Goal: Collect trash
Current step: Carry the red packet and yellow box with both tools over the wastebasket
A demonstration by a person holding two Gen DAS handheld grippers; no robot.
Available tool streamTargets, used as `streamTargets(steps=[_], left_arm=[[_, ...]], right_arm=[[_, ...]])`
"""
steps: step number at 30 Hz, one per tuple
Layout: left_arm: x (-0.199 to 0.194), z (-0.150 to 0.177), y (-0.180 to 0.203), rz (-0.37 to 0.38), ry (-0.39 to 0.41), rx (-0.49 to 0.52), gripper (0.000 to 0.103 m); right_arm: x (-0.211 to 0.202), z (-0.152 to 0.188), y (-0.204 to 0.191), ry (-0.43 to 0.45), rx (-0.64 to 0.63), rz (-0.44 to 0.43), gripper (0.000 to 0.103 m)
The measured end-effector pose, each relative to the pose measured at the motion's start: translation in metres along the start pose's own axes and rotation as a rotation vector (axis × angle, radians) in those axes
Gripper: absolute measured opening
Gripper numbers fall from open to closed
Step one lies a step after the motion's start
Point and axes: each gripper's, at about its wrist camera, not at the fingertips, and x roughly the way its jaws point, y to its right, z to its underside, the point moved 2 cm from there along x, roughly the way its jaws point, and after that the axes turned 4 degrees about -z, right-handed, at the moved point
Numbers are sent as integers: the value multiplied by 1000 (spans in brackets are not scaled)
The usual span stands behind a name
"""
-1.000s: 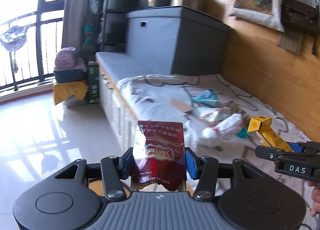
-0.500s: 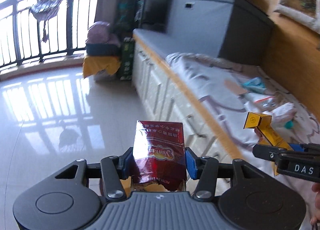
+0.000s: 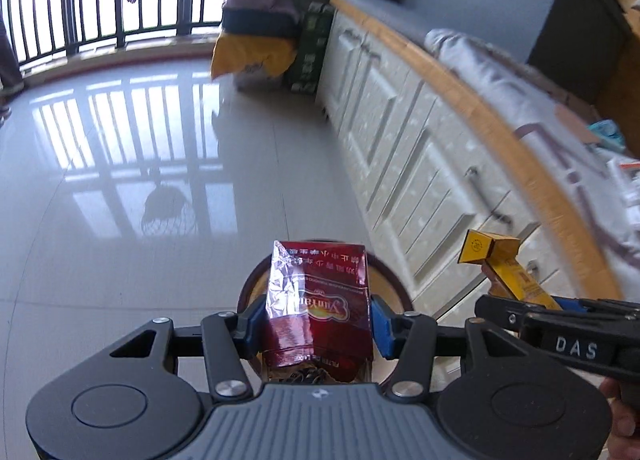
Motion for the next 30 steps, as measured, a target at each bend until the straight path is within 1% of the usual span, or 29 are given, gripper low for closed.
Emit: streamTargets(steps=[5, 10, 11, 16, 23, 30], left_arm=[[37, 9, -6, -1, -65, -10, 53], [74, 19, -7, 9, -122, -1, 53], [81, 21, -7, 12, -133, 2, 53], [112, 30, -5, 14, -186, 31, 53], [143, 33, -3, 15, -240, 50, 53], [168, 30, -1, -6, -278, 107, 54]], right_arm=[[43, 2, 6, -78, 61, -30, 60], [87, 14, 13, -187, 135, -42, 60], [93, 15, 14, -198, 149, -46, 60], [113, 15, 21, -219, 202, -79, 60], [140, 18, 22, -261, 184, -68, 60], [156, 16, 26, -283, 193, -63, 60]])
